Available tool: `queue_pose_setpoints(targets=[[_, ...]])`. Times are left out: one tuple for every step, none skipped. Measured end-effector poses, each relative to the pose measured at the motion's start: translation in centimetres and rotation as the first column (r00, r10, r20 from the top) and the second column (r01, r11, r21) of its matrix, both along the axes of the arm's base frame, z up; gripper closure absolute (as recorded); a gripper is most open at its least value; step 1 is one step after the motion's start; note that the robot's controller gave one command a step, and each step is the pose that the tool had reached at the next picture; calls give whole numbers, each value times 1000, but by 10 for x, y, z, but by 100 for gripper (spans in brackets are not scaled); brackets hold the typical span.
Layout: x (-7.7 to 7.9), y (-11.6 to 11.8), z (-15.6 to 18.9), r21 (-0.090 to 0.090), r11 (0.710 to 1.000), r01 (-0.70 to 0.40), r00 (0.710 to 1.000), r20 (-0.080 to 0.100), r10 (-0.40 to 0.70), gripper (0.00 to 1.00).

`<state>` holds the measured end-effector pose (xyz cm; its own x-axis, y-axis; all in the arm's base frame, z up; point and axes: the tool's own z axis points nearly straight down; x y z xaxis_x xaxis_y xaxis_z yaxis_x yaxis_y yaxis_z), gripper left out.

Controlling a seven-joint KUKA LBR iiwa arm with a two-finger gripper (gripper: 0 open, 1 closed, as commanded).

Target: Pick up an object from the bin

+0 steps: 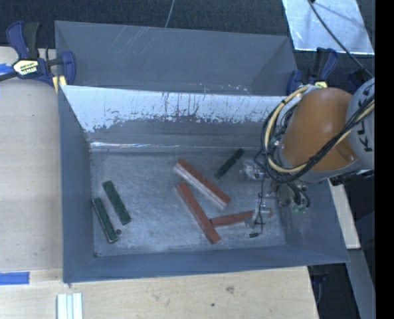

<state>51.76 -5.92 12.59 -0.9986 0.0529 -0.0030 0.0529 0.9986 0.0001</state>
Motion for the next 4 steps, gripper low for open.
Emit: queue_pose_setpoints(targets=[[-5,7,-28,-1,992,123,992,-2,-123,0],[-9,22,-41,0,999,33,999,-1,-33,0],[-25,24,-55,0,925,379,925,-1,-379,100],[-25,24,-55,0,925,379,925,-1,-379,100]])
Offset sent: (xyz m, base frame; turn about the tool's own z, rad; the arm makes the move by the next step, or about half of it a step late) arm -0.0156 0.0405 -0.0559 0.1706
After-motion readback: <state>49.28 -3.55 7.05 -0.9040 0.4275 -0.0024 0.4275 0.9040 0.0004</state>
